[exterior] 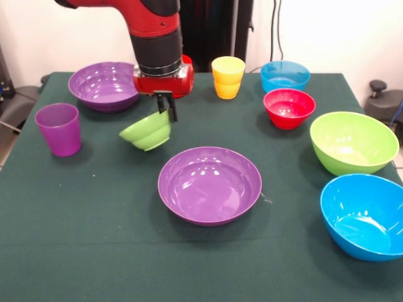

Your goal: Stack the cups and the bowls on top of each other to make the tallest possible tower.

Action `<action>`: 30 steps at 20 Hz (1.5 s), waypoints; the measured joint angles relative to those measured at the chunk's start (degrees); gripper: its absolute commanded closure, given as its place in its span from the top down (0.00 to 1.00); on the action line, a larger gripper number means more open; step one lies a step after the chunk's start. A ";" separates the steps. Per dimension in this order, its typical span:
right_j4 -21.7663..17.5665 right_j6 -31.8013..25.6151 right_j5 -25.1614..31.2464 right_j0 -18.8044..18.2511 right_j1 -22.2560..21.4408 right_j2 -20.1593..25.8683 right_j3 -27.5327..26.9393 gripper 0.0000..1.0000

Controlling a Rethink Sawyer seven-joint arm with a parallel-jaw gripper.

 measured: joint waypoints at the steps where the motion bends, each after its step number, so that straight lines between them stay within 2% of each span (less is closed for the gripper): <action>1: 0.00 0.00 0.00 -0.03 0.09 0.15 0.00 0.00; 12: -0.01 0.00 0.00 -0.49 1.22 0.86 -0.01 0.00; 19: 1.58 0.00 0.97 0.29 -1.58 0.92 0.54 0.00; 25: 4.94 0.00 6.31 2.19 -6.32 0.98 0.64 0.00; 30: 7.67 0.00 14.10 4.37 -10.52 0.97 0.64 0.00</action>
